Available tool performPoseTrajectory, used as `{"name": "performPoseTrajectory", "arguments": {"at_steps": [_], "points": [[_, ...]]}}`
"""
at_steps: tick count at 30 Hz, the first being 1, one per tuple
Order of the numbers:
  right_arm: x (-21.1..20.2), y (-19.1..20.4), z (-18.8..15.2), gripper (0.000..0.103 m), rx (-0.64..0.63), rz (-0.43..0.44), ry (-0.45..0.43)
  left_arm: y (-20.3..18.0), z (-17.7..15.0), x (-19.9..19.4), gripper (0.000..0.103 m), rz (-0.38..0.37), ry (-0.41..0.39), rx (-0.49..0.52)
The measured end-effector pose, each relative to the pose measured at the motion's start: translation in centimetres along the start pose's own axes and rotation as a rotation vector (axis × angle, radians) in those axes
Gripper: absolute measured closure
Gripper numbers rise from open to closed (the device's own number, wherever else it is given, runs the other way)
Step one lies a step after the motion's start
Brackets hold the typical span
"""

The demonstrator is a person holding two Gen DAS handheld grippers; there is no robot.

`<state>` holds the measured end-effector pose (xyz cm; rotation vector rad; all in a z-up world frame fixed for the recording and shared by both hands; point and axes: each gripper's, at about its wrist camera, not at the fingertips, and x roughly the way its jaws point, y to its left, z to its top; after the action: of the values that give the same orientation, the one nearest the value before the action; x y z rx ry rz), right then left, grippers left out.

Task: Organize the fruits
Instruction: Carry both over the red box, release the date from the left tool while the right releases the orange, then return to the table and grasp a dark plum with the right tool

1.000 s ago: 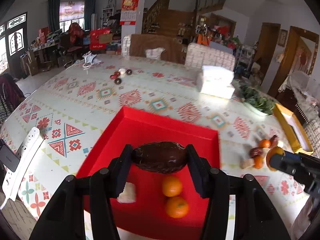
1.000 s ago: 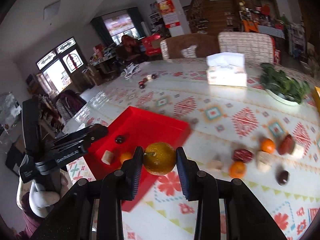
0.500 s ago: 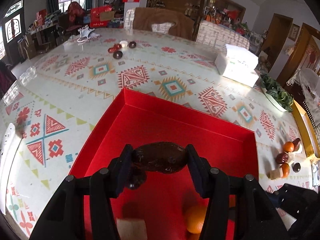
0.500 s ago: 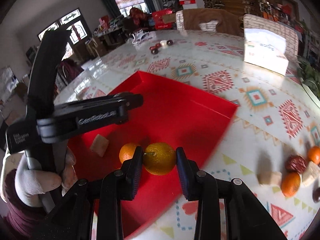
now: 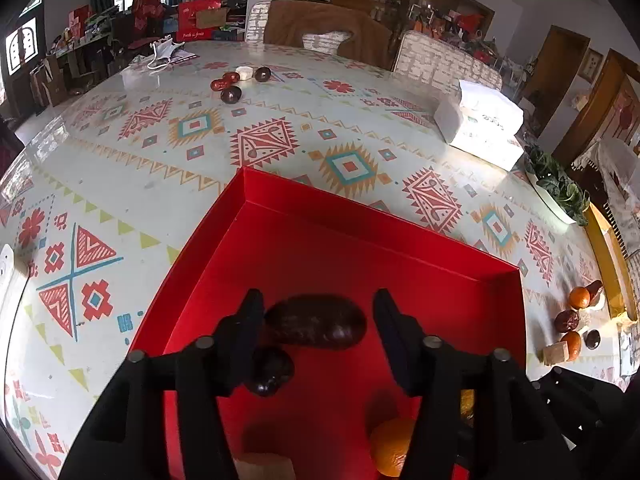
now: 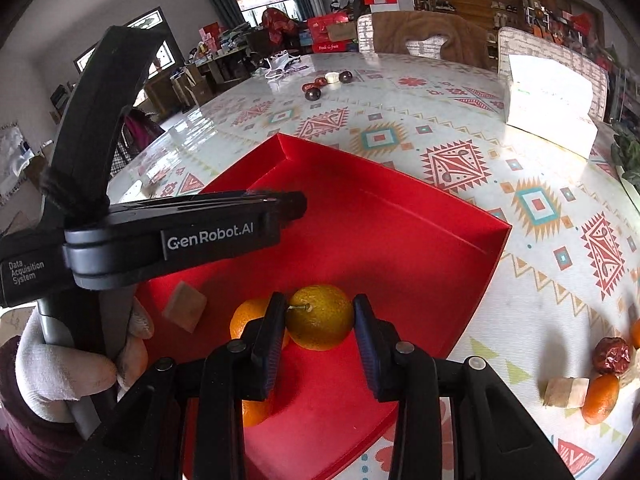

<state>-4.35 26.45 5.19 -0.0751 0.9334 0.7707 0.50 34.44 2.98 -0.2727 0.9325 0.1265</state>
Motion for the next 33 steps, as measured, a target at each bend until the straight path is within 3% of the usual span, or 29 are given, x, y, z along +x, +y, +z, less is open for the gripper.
{"name": "performPoseTrajectory", "arguments": {"at_steps": [8, 12, 19, 26, 33], "points": [[-1.8, 0.2, -0.2, 0.062, 0.011, 0.009, -0.036, 0.4, -0.2, -2.8, 0.039, -0.020, -0.048, -0.037], [-4.1, -0.1, -0.5, 0.062, 0.014, 0.001, -0.085, 0.2, -0.8, -5.9, 0.031, -0.046, -0.103, -0.063], [-8.7, -2.8, -2.3, 0.062, 0.078, -0.023, -0.156, -2.5, -2.7, -10.5, 0.028, -0.116, -0.166, -0.056], [-14.2, -8.1, -6.3, 0.062, 0.178, -0.092, -0.214, -8.5, -5.5, -12.9, 0.024, -0.209, -0.180, 0.022], [-20.1, -15.8, -11.1, 0.062, 0.327, -0.217, -0.259, -13.7, -7.5, -11.4, 0.024, -0.273, -0.136, 0.081]]}}
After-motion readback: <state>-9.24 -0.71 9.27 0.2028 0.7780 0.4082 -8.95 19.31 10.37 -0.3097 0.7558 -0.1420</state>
